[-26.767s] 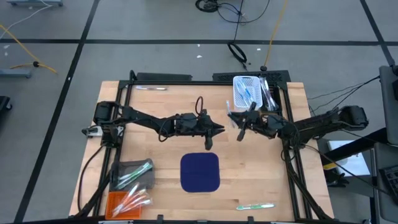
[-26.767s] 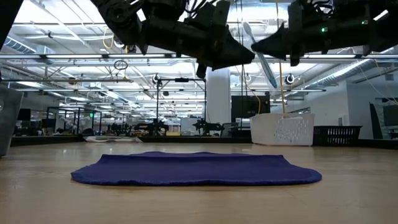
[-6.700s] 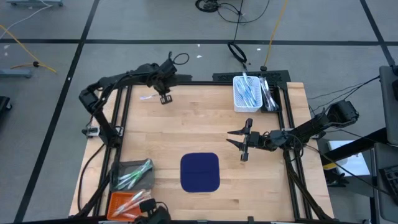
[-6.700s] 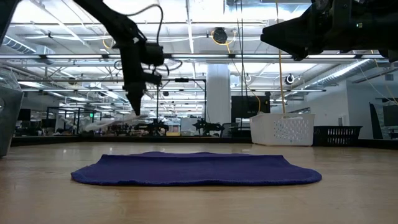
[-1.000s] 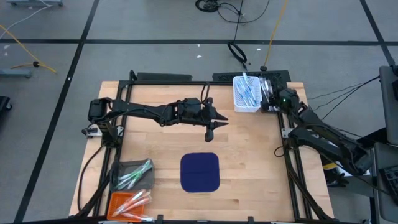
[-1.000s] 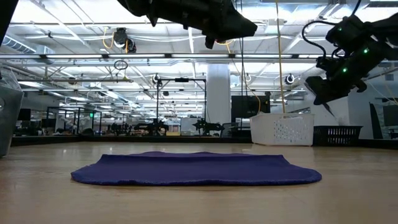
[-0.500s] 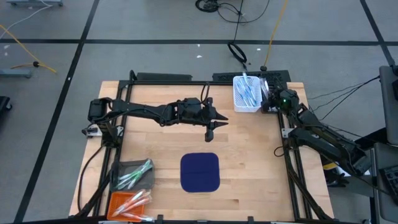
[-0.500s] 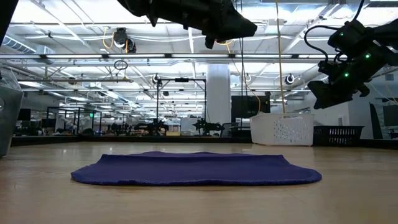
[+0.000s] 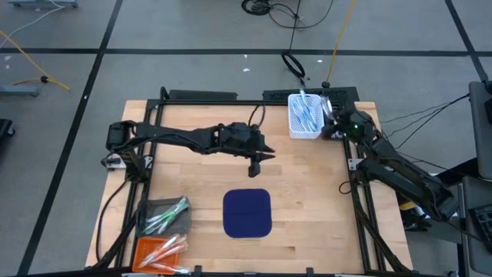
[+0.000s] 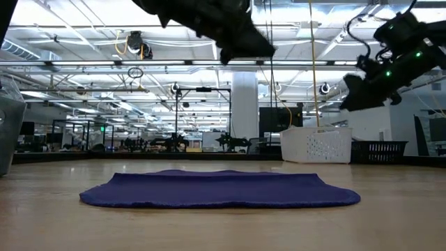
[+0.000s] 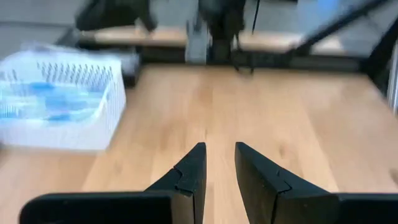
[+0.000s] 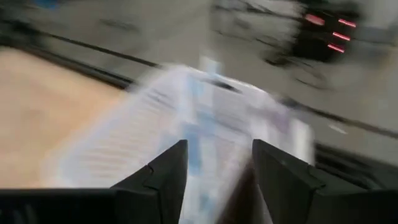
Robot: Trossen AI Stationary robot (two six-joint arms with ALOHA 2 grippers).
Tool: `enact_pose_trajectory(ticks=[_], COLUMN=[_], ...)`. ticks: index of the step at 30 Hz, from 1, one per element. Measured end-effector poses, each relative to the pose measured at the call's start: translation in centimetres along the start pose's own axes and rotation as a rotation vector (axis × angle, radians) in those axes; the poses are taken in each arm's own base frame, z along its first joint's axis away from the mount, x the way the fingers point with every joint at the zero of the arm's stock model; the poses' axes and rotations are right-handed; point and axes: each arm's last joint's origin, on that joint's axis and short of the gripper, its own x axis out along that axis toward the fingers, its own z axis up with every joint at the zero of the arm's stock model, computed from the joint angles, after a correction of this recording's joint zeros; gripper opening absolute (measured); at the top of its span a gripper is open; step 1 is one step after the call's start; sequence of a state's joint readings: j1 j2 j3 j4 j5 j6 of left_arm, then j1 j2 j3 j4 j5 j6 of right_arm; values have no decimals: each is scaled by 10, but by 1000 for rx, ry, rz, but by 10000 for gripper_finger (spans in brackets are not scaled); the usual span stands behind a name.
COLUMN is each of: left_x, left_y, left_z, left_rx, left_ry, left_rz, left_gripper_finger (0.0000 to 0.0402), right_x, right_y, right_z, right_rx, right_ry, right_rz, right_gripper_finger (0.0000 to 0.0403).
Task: Pick & Place Toothbrushes
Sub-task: Return to Home Position
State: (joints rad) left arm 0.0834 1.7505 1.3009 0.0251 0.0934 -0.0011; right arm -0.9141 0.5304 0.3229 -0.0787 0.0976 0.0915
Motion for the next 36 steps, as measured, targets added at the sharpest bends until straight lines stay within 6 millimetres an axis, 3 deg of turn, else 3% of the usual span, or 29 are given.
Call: enact_pose_trajectory(ticks=[3, 8, 15, 26, 36], left_x=[-6, -31, -75, -152, -194], left_y=[-3, -4, -7, -23, -25], left_z=[0, 8, -11, -82, -129], left_rx=[18, 26, -4, -88, -125], left_ry=[33, -11, -97, -156, -241], left_rz=[-4, 78, 226, 398, 405], left_gripper_finger=[85, 85, 85, 85, 85], right_x=[-7, -22, -44, -68, -75], right_y=[9, 23, 43, 74, 96], right_z=[4, 7, 7, 0, -40], right_rx=[-14, -41, -28, -97, -114], right_ry=[-46, -107, -134, -169, -195], right_rz=[163, 372, 717, 1052, 1209], right_gripper_finger=[166, 160, 160, 160, 160])
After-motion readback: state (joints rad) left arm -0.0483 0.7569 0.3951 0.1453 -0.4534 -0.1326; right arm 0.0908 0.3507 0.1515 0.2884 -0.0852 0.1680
